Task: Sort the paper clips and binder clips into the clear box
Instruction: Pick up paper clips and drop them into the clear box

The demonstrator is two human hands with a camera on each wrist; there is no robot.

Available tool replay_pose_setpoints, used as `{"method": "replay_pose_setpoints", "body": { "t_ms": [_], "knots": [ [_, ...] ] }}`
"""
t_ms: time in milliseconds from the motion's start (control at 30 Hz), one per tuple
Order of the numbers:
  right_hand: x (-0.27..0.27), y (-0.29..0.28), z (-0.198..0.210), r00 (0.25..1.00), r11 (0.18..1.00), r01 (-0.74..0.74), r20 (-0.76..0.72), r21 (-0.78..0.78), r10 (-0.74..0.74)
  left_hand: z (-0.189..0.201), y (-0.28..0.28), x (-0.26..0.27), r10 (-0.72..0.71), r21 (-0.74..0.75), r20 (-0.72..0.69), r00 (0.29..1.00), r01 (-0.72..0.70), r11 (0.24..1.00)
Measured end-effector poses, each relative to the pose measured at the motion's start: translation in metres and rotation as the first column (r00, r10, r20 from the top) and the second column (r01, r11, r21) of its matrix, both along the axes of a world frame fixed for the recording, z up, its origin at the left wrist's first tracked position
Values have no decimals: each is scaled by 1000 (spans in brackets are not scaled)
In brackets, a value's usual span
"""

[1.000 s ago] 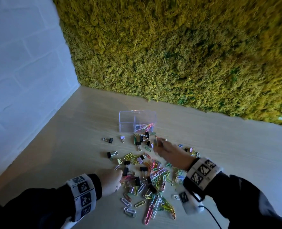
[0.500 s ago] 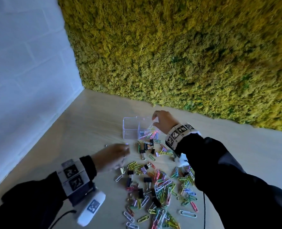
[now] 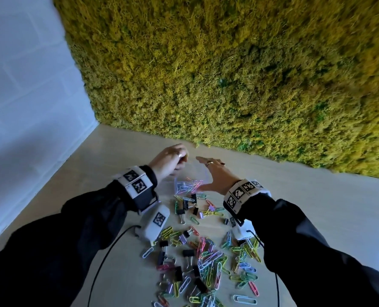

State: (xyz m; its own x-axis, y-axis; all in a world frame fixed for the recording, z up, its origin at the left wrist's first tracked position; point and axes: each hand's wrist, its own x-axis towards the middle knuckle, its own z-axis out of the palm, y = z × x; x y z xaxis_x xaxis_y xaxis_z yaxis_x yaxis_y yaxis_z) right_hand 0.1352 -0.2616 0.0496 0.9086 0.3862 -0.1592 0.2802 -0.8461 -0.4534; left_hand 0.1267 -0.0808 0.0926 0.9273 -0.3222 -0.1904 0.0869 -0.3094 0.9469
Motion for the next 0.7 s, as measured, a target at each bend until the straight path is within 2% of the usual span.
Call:
{"method": "replay_pose_setpoints", "body": {
  "t_ms": [67,100,167,200,267,333,400,433,500,533,600,700],
  "knots": [
    [0,-1,-8,1000,1000,-8,-1,-22,8,-3,-11,12,-137,267,163,977,90,960],
    [0,-2,-11,1000,1000,4,17,-11,-4,-8,-15,18,-235,410,193,953,139,902],
    [1,-3,-14,999,999,27,37,25,-28,-16,-20,27,-392,647,116,913,230,727],
    [1,-4,-15,999,999,27,41,31,-29,-18,-21,30,-427,717,66,902,254,649],
    [3,-6,-16,999,999,13,49,38,-15,-16,-23,32,-447,778,21,894,266,569],
    [4,-6,-17,998,998,2,63,64,-6,-14,-26,33,-441,763,63,895,242,600],
    [4,-7,-16,998,998,4,54,65,-8,-15,-30,31,-381,669,125,916,206,714],
    [4,-7,-16,999,998,8,48,55,-10,-16,-31,30,-340,597,105,934,215,773],
    [4,-8,-14,999,999,19,30,39,-20,-20,-32,32,-239,396,-29,971,230,889],
    [4,-7,-14,999,999,25,26,33,-26,-21,-33,33,-207,325,-84,975,223,919],
    [3,-7,-12,999,999,32,19,3,-32,-22,-35,35,-243,332,-53,969,247,911],
    [1,-6,-8,999,998,46,-5,-33,-46,-27,-37,34,-392,490,140,909,281,825]
  ]
}}
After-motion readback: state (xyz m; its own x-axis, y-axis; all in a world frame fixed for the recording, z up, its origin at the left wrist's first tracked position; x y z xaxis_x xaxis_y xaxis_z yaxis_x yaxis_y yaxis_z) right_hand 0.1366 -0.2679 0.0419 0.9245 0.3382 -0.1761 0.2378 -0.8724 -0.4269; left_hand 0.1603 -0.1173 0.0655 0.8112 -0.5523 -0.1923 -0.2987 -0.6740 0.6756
